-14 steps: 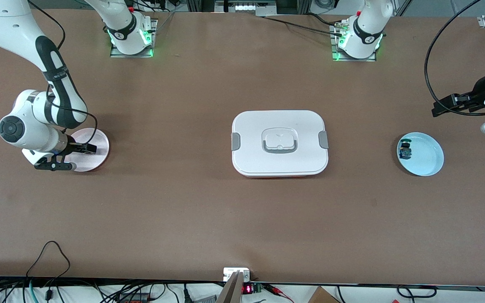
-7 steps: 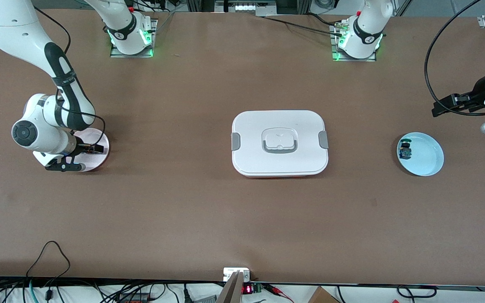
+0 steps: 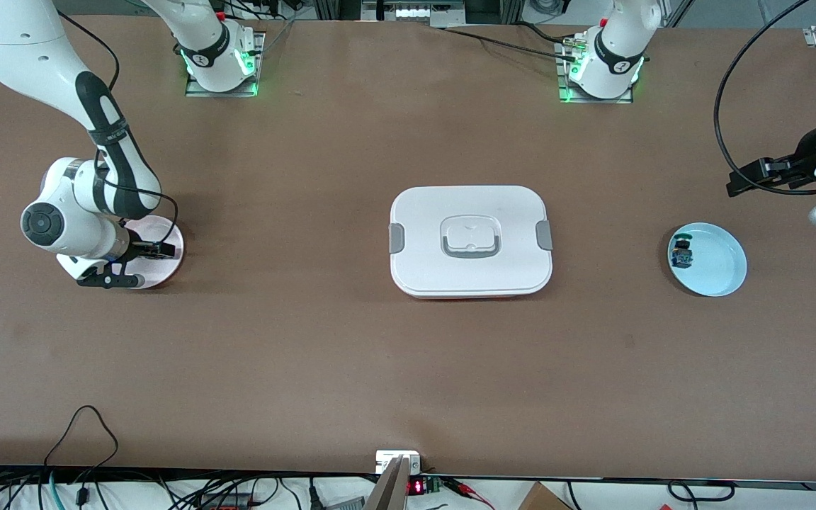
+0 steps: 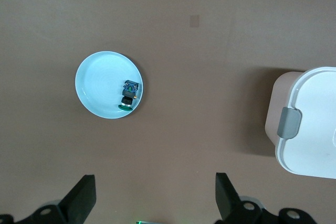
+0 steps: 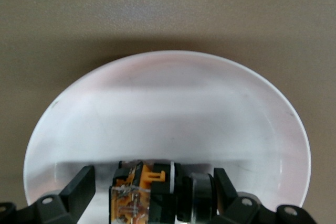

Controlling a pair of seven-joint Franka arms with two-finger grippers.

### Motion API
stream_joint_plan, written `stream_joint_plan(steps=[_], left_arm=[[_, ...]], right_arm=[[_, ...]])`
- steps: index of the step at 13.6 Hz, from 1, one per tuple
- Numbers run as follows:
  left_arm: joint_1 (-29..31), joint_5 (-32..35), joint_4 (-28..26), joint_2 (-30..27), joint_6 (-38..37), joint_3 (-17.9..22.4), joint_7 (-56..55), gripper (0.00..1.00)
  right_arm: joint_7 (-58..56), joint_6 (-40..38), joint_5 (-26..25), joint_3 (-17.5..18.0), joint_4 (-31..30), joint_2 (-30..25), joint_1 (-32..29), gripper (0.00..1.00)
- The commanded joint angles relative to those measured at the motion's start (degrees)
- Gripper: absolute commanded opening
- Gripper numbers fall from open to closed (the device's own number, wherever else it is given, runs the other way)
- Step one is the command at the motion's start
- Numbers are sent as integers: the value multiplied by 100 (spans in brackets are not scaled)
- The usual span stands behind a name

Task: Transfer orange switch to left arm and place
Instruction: 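Close the right gripper on the orange switch and lift it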

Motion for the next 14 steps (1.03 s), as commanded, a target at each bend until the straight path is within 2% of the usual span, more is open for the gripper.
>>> stream_joint_plan(steps=[1, 8, 9, 11, 12, 14], left_arm=[[14, 23, 98, 17, -60, -28, -28, 100], [5, 23, 98, 17, -60, -36, -28, 100], [14, 23, 98, 17, -60, -36, -28, 100], [14, 23, 98, 17, -60, -36, -20, 100], [14, 23, 98, 17, -60, -36, -28, 100], [5, 23, 106, 17, -60, -36, -20, 100]], right_arm=[[129, -28, -19, 5, -188, -256, -15, 97], [262, -81, -19, 14, -338, -353, -102, 96], [192, -116, -19, 14, -373, -353, -120, 81], [156, -273, -19, 14, -364, -414, -129, 37], [174, -379, -19, 14, -347, -475, -112, 24], [121, -598, 34, 32, -285, -581, -129, 22]])
